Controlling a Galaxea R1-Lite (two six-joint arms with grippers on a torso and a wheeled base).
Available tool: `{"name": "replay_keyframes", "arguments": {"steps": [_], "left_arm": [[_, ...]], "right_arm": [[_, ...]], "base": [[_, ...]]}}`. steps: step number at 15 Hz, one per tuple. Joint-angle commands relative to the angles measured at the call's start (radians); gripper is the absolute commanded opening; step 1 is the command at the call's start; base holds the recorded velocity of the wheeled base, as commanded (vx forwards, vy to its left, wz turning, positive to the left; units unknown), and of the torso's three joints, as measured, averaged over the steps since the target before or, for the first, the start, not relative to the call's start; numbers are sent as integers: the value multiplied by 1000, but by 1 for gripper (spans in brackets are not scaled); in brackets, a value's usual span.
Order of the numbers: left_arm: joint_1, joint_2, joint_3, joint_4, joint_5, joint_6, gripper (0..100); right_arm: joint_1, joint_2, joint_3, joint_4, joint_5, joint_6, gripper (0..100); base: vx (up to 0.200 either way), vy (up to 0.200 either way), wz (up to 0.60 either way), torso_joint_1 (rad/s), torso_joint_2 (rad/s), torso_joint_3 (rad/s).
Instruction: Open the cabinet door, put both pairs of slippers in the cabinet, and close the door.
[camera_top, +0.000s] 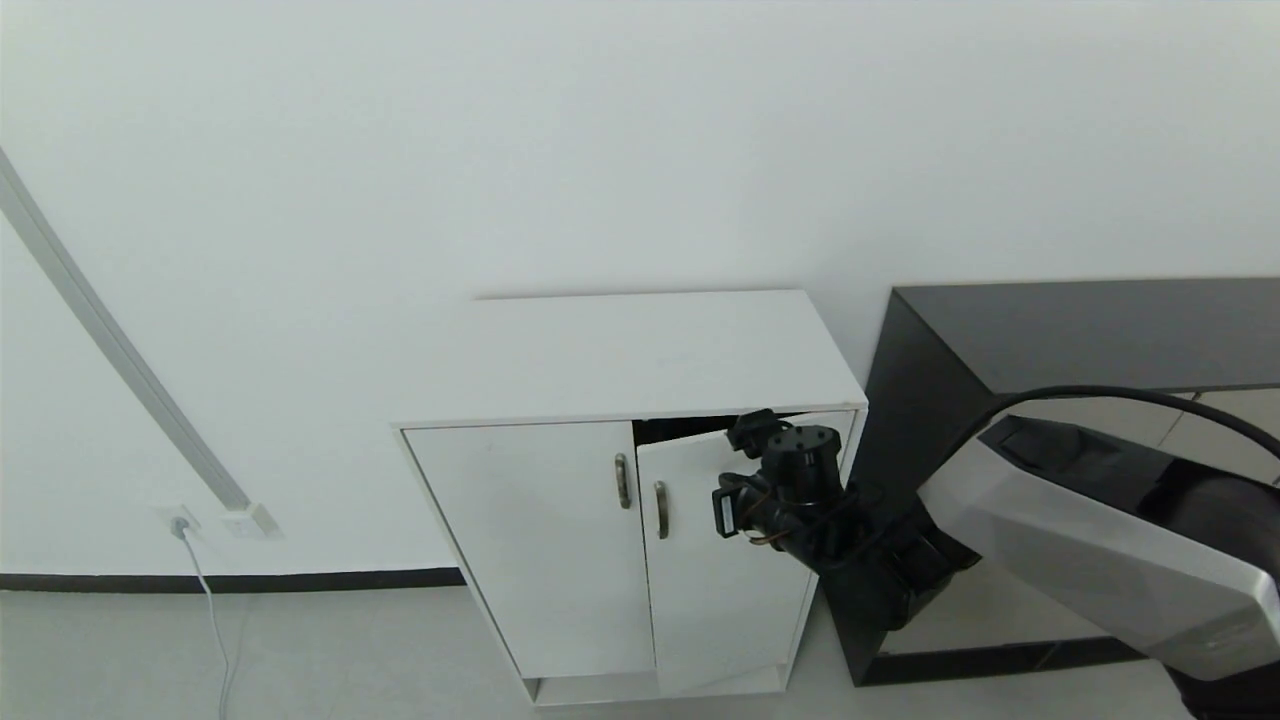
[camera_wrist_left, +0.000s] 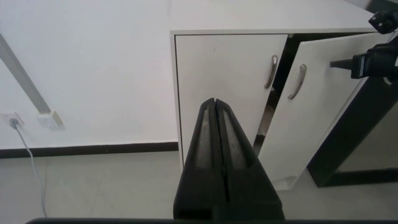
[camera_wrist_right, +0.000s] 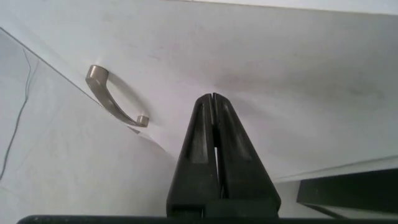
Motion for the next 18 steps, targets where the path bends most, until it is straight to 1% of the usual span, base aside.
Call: {"name": "replay_keyframes", "arguments": {"steps": [1,10,18], "left_arm": [[0,1,0,0,0,0,0],[0,1,0,0,0,0,0],[0,1,0,0,0,0,0]], "right_arm": [[-7,28,-44,9,0,1,0],[-30,44,-127,29,0,1,0],[-30,48,-141,29,0,-2,0]], "base": [[0,0,0,0,0,0],[0,0,0,0,0,0],[0,0,0,0,0,0]]}}
